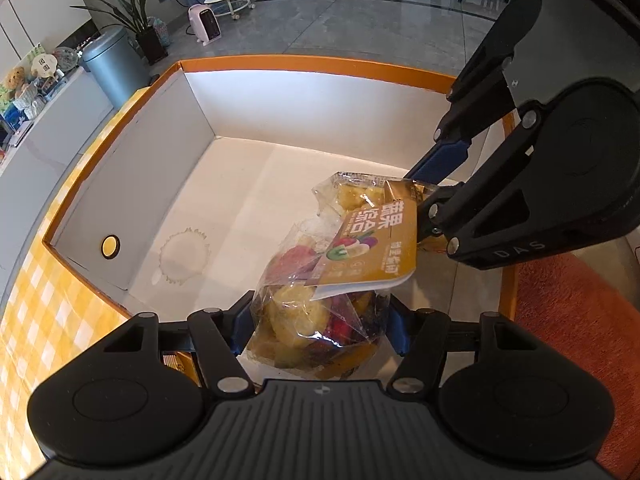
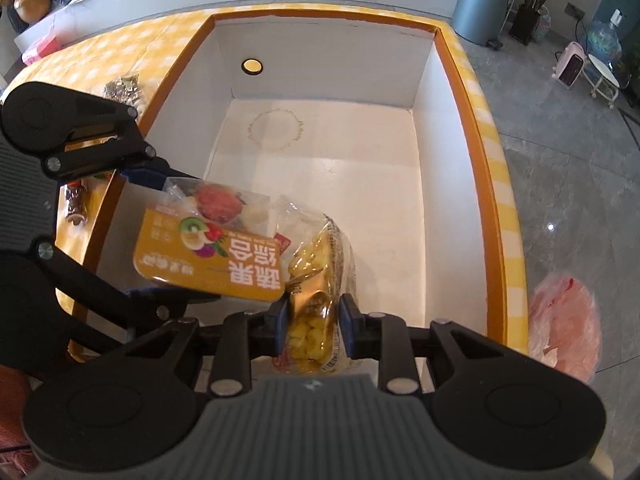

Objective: Organize snacks
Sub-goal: 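Carry both held packs over the orange box and open both tools to drop them, then withdraw both tools from the box back toward the remaining snacks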

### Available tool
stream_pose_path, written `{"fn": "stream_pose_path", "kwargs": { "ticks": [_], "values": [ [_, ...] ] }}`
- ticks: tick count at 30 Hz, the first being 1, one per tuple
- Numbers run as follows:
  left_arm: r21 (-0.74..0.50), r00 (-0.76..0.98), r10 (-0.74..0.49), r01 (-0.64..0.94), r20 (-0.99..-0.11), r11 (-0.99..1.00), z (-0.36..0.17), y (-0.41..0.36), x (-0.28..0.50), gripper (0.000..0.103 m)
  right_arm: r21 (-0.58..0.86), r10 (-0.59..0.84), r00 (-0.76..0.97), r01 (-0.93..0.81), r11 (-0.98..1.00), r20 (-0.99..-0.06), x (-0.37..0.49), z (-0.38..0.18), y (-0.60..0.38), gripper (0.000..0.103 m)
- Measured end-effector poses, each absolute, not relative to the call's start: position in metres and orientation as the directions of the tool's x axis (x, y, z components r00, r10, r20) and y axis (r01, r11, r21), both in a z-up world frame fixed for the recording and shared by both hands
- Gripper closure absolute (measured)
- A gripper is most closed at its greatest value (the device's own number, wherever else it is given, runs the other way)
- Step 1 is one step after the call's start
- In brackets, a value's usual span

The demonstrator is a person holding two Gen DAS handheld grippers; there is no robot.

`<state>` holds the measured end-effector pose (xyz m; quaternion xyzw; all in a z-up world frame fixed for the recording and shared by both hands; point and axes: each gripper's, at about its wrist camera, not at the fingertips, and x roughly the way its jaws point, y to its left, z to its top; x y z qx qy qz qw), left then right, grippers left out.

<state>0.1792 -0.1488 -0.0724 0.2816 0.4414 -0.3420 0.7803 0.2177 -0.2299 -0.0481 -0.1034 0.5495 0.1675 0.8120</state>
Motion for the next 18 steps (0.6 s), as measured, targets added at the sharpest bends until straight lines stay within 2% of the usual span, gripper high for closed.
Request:
{"fn": "stream_pose_path", "kwargs": {
  "ticks": [3,6,11,15,18],
  "values": [
    [0.137,0.376,-0.286,0.783,-0.881,0.606,-0.07,-0.149,0.18,0.028,0.013,0.155,0.337,-0.387,0.922,-0.929,0.216,-0.047,-0.23,0.077],
    [0.142,0.391,-0.29,0.774,-0.874,0.617,-0.066,-0.147,0.18,0.023,0.003,0.151,0.35,-0.389,0.921,-0.925,0.212,-0.041,-0.23,0.066],
    [0.066,0.377,-0.364,0.767,-0.852,0.639,-0.051,-0.137,0.18,0.018,-0.011,0.142,0.374,-0.379,0.926,-0.916,0.208,-0.032,-0.232,0.058],
    [0.041,0.389,-0.385,0.746,-0.837,0.665,-0.04,-0.131,0.18,0.018,-0.019,0.135,0.395,-0.362,0.932,-0.909,0.201,-0.023,-0.235,0.052],
    [0.051,0.422,-0.387,0.727,-0.82,0.685,-0.031,-0.128,0.175,0.018,-0.018,0.139,0.426,-0.343,0.939,-0.894,0.196,-0.015,-0.235,0.044]
  ]
}}
